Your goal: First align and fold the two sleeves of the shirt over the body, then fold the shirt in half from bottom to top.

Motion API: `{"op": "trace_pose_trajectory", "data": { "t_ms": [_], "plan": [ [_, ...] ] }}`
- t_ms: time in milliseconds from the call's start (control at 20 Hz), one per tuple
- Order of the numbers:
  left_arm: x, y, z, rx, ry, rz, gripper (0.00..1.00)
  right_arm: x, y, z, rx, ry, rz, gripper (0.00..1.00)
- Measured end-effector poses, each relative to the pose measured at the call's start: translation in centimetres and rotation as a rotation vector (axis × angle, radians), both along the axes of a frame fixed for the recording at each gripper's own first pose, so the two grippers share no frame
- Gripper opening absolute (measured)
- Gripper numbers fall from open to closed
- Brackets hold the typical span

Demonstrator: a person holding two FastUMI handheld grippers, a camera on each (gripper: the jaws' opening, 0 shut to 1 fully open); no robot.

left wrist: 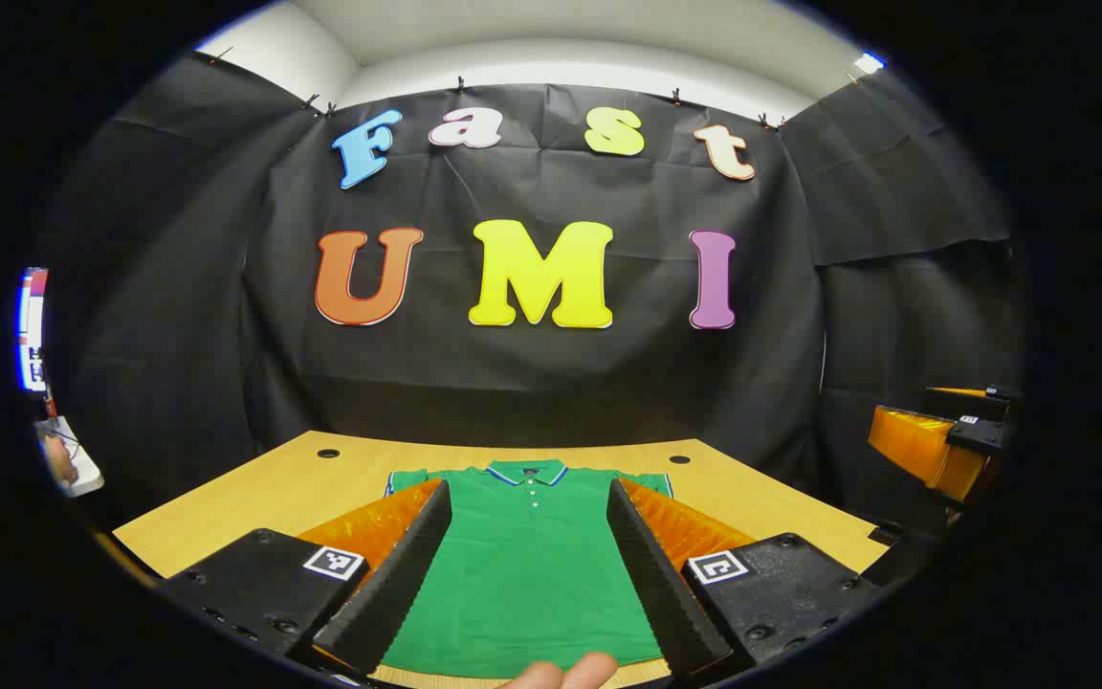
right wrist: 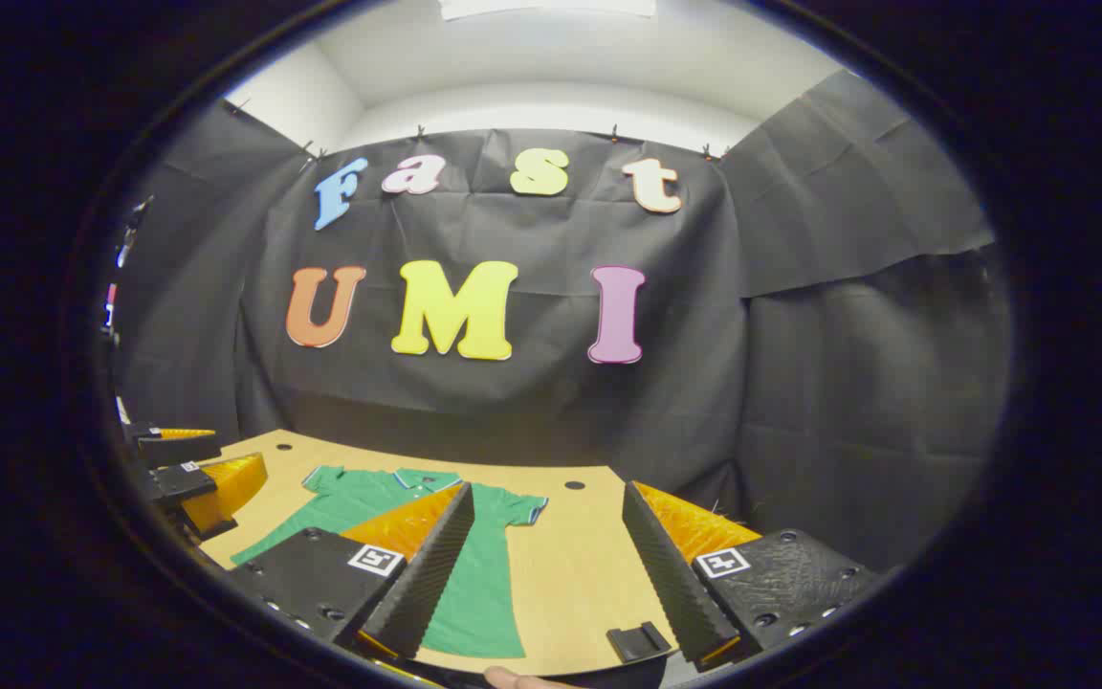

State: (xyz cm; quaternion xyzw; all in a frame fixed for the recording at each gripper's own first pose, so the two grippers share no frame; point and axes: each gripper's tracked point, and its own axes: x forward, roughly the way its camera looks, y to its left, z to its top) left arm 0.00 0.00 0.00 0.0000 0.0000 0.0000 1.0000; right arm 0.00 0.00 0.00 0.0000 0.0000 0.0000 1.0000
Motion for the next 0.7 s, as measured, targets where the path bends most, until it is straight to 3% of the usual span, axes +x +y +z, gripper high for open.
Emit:
{"op": "trace_pose_trajectory", "data": {
  "t_ms": [150,450,700],
  "plan": [
    [-0.2,-0.8,0.4,0.025,-0.017,-0.030,1.00,-0.5,0.6,0.5,-0.018,-0.020,-0.008,0.95],
    [-0.1,-0.7,-0.3,-0.025,0.018,-0.037,1.00,-1.7,1.4,-0.1,-0.050,-0.016,0.006,0.96],
    [0.4,0.2,-0.9,-0.036,0.041,-0.024,1.00,-1.1,0.8,-1.2,0.002,0.029,0.020,0.97]
  ]
}}
